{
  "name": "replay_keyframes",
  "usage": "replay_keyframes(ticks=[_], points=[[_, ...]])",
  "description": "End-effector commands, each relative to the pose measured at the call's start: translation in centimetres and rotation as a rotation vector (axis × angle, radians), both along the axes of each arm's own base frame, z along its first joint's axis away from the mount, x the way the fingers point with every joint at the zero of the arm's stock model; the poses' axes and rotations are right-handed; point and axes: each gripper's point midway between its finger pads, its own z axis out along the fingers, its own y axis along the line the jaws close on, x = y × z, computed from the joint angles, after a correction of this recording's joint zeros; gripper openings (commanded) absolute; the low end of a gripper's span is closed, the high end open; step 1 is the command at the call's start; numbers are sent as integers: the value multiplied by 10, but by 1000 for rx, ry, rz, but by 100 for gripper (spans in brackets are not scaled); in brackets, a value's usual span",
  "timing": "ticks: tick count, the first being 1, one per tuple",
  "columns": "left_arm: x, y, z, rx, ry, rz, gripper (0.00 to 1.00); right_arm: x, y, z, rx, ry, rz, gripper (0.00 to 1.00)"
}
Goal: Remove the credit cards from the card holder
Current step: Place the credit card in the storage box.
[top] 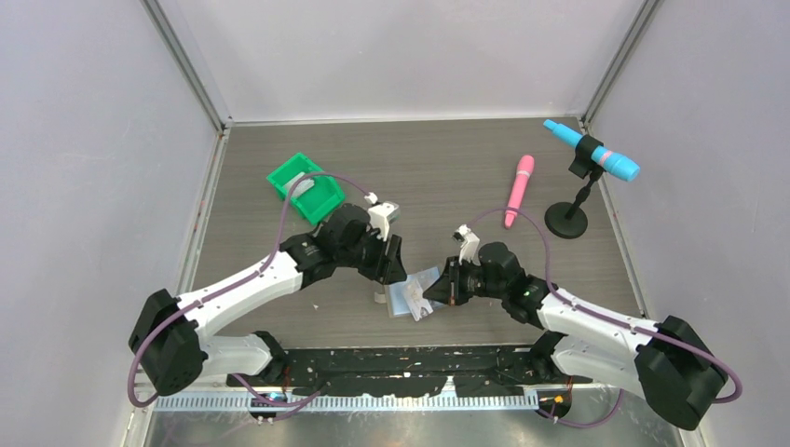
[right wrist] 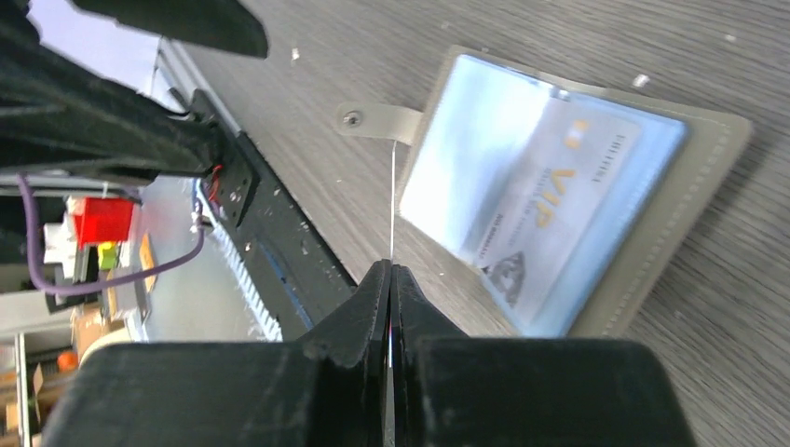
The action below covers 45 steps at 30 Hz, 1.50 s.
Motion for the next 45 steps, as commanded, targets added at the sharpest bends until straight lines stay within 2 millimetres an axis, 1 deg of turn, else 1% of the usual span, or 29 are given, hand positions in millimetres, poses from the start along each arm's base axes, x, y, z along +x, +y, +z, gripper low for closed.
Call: replay_keyframes(ticks=[1, 3, 7, 11, 14, 20, 21, 22, 25, 28, 29, 31, 33, 34, 35, 36, 37, 38, 39, 40, 41, 42, 43, 44, 45], points=[[-7, -2, 13, -14, -9, -103, 51, -7, 16, 43, 134, -134, 140, 5], [-16, -5, 18, -42, 8, -155, 51, -10, 18, 52, 168, -171, 163, 5], [-26, -10, 23, -76, 34, -210, 51, -15, 19, 61, 191, -202, 201, 5], [-30, -12, 23, -82, 59, -236, 51, -20, 21, 67, 210, -214, 237, 5], [-32, -14, 23, -91, 73, -248, 50, -21, 21, 68, 212, -218, 246, 5], [-31, -12, 22, -76, 70, -241, 49, -25, 19, 72, 225, -231, 256, 5], [-32, -14, 23, -82, 76, -246, 47, -25, 19, 73, 226, -234, 256, 5], [-33, -15, 23, -89, 82, -251, 43, -25, 19, 73, 228, -235, 255, 5], [-36, -18, 26, -113, 101, -262, 21, -25, 18, 72, 226, -239, 249, 5], [-39, -20, 29, -132, 117, -265, 3, -24, 18, 74, 228, -236, 241, 5], [-39, -20, 30, -142, 121, -261, 0, -22, 18, 76, 228, -239, 233, 5], [-38, -20, 31, -150, 122, -240, 0, -18, 17, 78, 224, -245, 212, 7], [-34, -18, 32, -148, 119, -210, 0, -14, 15, 81, 209, -255, 184, 14], [-33, -17, 33, -149, 119, -199, 0, -10, 12, 81, 193, -264, 158, 22], [-31, -15, 34, -149, 115, -187, 0, -8, 11, 85, 188, -275, 145, 28], [-29, -14, 36, -149, 111, -170, 0, -4, 7, 85, 169, -286, 115, 40], [-26, -11, 38, -149, 105, -151, 0, -2, 6, 93, 174, -307, 99, 45], [-23, -9, 41, -152, 99, -133, 0, 2, 2, 92, 153, -312, 72, 55], [-20, -7, 43, -156, 90, -113, 0, 3, 0, 101, 160, -334, 55, 59], [-16, -3, 47, -160, 77, -87, 0, 6, -4, 100, 142, -335, 28, 71], [-11, 0, 51, -160, 59, -57, 0, 7, -6, 109, 151, -357, 15, 78], [-4, 5, 55, -161, 40, -20, 0, 8, -10, 107, 134, -358, -1, 88], [1, 10, 59, -159, 20, 13, 0, 8, -12, 115, 145, -380, -10, 92], [9, 15, 64, -158, -4, 55, 0, 8, -17, 110, 118, -371, -27, 97], [18, 23, 68, -156, -24, 107, 0, 7, -20, 113, 116, -377, -37, 98]])
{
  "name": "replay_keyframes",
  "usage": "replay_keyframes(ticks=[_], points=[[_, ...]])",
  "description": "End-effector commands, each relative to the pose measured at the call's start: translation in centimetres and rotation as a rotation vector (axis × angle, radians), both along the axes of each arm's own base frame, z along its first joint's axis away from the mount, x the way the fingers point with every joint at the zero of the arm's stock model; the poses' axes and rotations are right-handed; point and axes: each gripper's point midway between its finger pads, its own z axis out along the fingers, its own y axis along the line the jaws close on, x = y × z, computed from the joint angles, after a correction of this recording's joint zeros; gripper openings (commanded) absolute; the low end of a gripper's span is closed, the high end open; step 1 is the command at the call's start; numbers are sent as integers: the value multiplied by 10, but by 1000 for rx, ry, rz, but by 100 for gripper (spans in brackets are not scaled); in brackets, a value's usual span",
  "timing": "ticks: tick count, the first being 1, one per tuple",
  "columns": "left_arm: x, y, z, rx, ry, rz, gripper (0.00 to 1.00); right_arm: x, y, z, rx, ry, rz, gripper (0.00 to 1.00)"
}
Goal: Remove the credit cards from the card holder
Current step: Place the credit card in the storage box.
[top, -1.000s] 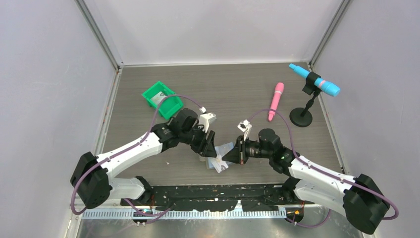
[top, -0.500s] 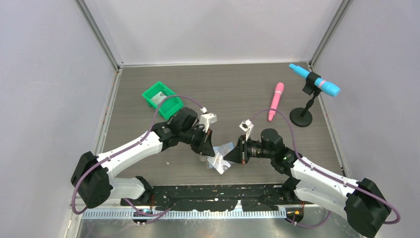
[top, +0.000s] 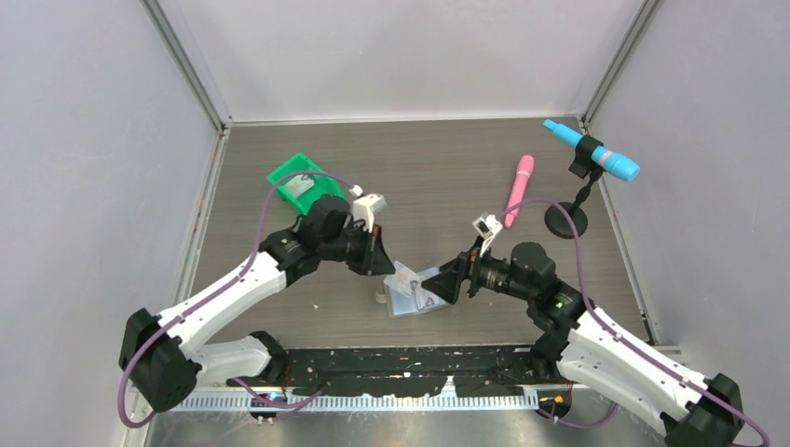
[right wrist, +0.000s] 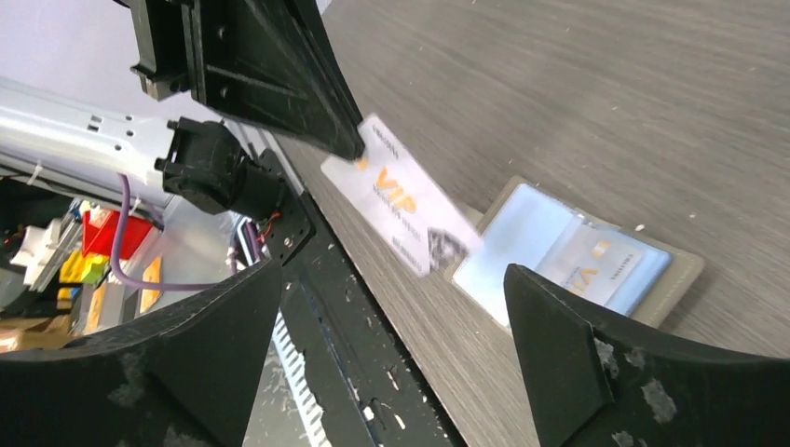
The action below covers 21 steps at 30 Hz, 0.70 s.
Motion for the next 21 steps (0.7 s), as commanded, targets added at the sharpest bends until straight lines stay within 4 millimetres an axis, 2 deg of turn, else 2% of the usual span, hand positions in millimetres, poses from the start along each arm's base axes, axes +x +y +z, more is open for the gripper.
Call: replay_keyframes(ticks=[1, 5, 9, 15, 16, 19, 21], points=[[40, 25, 38, -24, -123, 219, 0, 12, -16, 19, -20, -56, -115, 98], [75, 71, 58, 19, -180, 447, 0, 12, -24, 21, -3, -63, -162, 99], [111, 138, 65, 124, -202, 758, 0, 14, -26, 17, -9, -59, -172, 99], [163, 208, 83, 102, -223, 1042, 0, 12, -21, 6, -28, -41, -139, 99], [173, 224, 85, 98, -225, 1118, 0, 11, -21, 5, -31, -43, -135, 99], [200, 251, 80, 45, -189, 1269, 0, 11, -20, 3, -44, -41, -129, 99], [220, 261, 80, -7, -195, 1327, 0, 11, -20, 4, -50, -44, -124, 99]])
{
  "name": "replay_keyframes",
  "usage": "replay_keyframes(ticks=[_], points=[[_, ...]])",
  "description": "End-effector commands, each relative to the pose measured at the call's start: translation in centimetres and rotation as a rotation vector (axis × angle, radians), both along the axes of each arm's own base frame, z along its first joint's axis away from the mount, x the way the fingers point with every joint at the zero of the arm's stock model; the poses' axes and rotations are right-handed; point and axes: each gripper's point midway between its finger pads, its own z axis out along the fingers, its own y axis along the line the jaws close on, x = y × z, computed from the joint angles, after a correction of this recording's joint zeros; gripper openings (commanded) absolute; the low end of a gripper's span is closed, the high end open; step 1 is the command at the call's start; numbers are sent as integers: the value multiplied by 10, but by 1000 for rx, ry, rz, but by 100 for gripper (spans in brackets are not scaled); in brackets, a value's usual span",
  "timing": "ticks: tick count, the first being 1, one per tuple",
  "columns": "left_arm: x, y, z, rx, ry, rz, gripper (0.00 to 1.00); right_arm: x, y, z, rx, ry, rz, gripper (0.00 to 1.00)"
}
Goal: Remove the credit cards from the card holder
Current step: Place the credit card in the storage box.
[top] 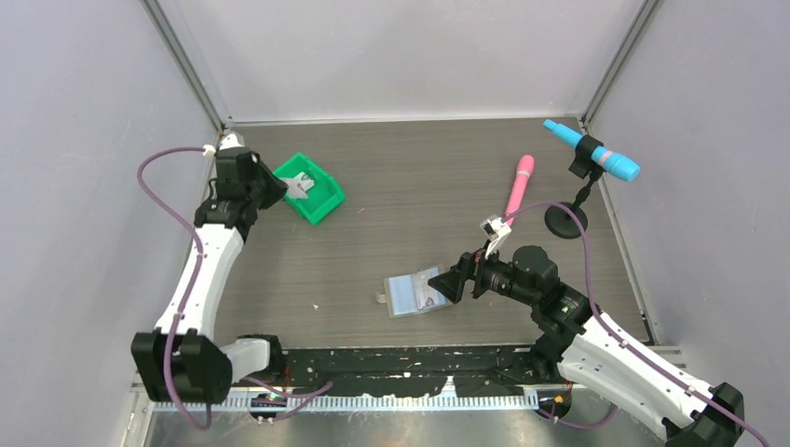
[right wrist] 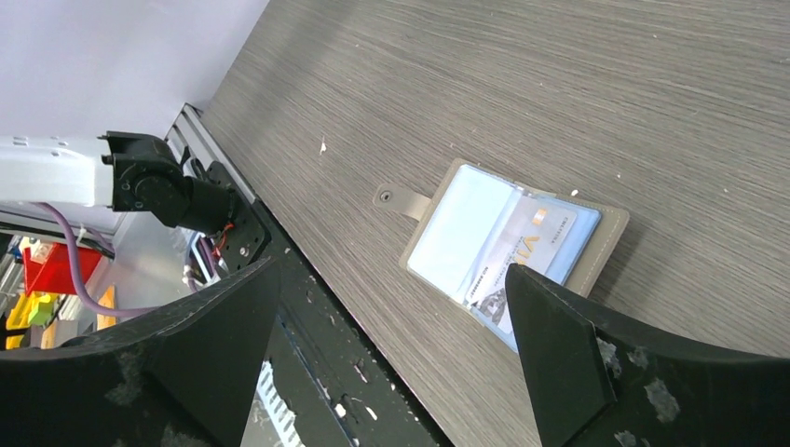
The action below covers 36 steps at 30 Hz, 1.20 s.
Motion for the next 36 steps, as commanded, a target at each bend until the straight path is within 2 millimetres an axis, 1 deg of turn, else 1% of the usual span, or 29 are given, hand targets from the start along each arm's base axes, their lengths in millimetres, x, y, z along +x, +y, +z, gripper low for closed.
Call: replay_keyframes(ticks=[1, 2, 7, 8, 10, 13, 16, 20, 21, 22, 25, 32, 36], points=[[50, 29, 19, -93, -123, 185, 0, 2, 3, 12, 9, -49, 15, 99], [59, 41, 19, -107, -133, 223, 0, 3, 3, 14, 8, -54, 15, 99], [98, 56, -3, -129, -63, 254, 0, 10, 5, 21, -5, -68, 4, 99], [105, 58, -7, -138, -47, 258, 0, 12, 5, 20, -18, -71, 3, 99], [115, 60, -20, -156, -20, 273, 0, 16, 6, 18, -43, -73, 2, 99], [133, 64, -28, -166, -58, 292, 0, 21, 10, 14, -84, -68, 11, 99], [146, 66, -42, -171, -40, 303, 0, 26, 11, 10, -111, -64, 9, 99], [156, 61, -60, -196, -11, 292, 0, 33, 13, 0, -150, -42, -1, 99], [157, 61, -64, -194, -4, 293, 0, 35, 14, 2, -150, -44, 0, 99], [158, 63, -68, -189, 2, 298, 0, 36, 15, 0, -157, -36, 1, 99], [159, 65, -76, -163, 15, 295, 0, 39, 18, 1, -162, -35, 0, 99], [165, 68, -94, -117, 23, 273, 0, 47, 22, -5, -189, -23, -4, 99], [168, 72, -100, -100, 26, 282, 0, 51, 25, -8, -203, -13, -5, 99]])
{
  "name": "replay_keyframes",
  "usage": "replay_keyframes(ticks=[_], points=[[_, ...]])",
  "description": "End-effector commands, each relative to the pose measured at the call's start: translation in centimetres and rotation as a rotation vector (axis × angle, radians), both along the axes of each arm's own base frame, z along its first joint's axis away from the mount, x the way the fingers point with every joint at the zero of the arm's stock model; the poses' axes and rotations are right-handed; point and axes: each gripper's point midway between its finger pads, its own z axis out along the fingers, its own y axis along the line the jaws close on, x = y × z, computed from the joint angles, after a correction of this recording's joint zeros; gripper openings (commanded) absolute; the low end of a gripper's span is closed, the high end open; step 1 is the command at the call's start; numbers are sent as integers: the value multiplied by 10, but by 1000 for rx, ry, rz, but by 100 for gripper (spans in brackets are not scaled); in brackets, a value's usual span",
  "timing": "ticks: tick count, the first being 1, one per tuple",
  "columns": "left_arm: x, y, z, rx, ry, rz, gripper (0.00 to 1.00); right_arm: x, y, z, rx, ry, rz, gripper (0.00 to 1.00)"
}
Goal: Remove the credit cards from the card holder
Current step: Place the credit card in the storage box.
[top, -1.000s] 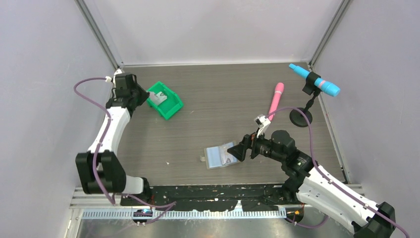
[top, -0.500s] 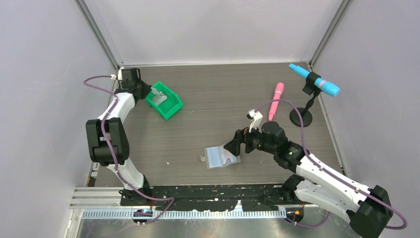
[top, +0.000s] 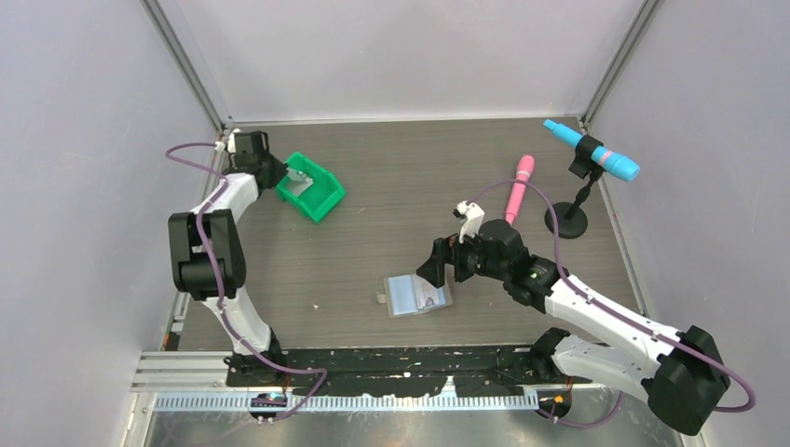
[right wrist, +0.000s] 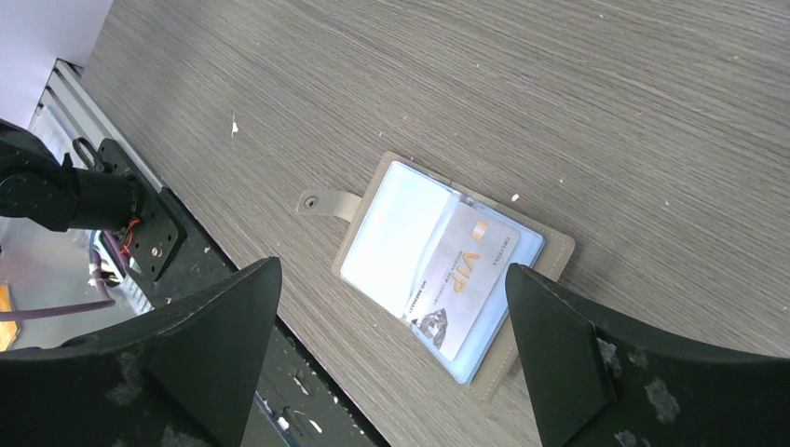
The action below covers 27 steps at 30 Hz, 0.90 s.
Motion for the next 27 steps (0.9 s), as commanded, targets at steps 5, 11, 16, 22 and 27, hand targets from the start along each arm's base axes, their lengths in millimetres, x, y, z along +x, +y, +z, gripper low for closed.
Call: replay_keyframes(ticks=[5, 11, 16, 22, 27], points=[[22, 14, 15, 66, -70, 21, 0, 17, 9, 18, 0, -54, -5, 99], [18, 15, 9, 64, -40, 28, 13, 20, 10, 17, -13, -52, -8, 99], [16, 15, 13, 62, -36, 33, 21, 19, 7, 16, -19, -48, -13, 99], [13, 15, 29, 64, -50, 33, 26, 21, 0, 17, -30, -44, -63, 99], [-1, 17, 46, 75, -52, 51, 28, 29, -18, 9, -87, 12, -200, 95]])
